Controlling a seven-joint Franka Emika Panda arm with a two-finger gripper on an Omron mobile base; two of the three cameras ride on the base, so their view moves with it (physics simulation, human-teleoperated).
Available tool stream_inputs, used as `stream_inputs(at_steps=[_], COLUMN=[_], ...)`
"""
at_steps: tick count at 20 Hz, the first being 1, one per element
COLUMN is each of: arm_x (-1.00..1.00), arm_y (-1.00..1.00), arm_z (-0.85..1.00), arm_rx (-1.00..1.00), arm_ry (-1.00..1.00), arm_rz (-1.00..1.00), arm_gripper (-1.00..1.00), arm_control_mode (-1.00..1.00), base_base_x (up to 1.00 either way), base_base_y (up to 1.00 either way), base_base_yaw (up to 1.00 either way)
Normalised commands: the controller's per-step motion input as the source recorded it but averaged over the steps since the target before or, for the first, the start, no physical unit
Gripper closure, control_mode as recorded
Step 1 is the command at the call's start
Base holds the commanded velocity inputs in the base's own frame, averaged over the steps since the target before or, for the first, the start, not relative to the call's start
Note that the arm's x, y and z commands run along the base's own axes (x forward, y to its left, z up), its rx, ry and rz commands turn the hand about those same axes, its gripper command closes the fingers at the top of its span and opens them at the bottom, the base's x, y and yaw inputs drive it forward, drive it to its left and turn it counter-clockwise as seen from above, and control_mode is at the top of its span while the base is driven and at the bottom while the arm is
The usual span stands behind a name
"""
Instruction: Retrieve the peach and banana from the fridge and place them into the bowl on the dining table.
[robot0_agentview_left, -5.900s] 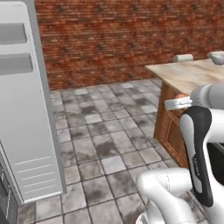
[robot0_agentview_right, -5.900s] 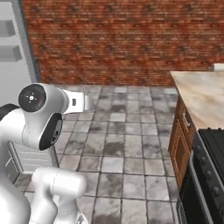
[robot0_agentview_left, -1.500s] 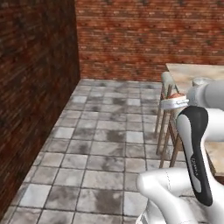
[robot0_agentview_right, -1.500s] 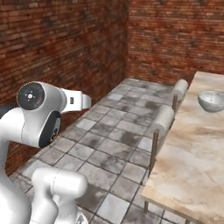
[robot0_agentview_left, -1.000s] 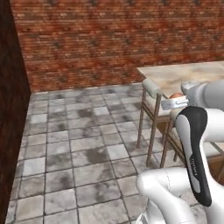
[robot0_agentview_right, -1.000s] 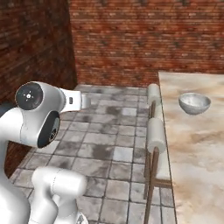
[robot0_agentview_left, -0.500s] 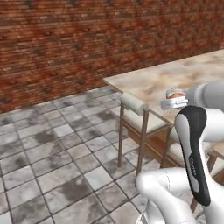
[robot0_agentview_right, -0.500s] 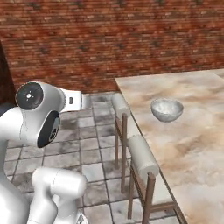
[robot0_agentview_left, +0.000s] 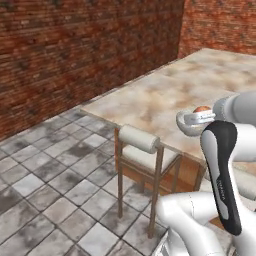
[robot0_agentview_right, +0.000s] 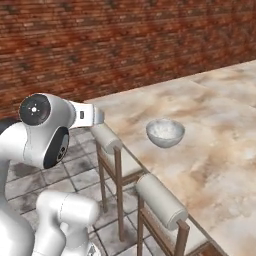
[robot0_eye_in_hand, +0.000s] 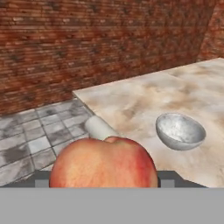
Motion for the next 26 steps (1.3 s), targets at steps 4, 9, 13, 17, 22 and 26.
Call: stream_inputs(at_steps=[4,9,13,17,22,26], arm_x=[0.0,0.0,0.0,0.0,0.0,0.0], arm_y=[0.0,0.0,0.0,0.0,0.0,0.0], arm_z=[0.0,0.0,0.0,0.0,0.0,0.0], arm_rx=[0.0,0.0,0.0,0.0,0.0,0.0], arm_ry=[0.0,0.0,0.0,0.0,0.0,0.0], arm_rz=[0.0,0.0,0.0,0.0,0.0,0.0], arm_gripper=[1.0,1.0,1.0,1.0,1.0,1.0], arm_control_mode=[1.0,1.0,1.0,1.0,1.0,1.0], base_base_x=[0.64,0.53,0.45,0.36,0.42,0.65], base_base_y=[0.54,0.46,0.28,0.04,0.0,0.06], base_base_yaw=[-0.57,-0.57,-0.57,-0.55,-0.52,-0.47])
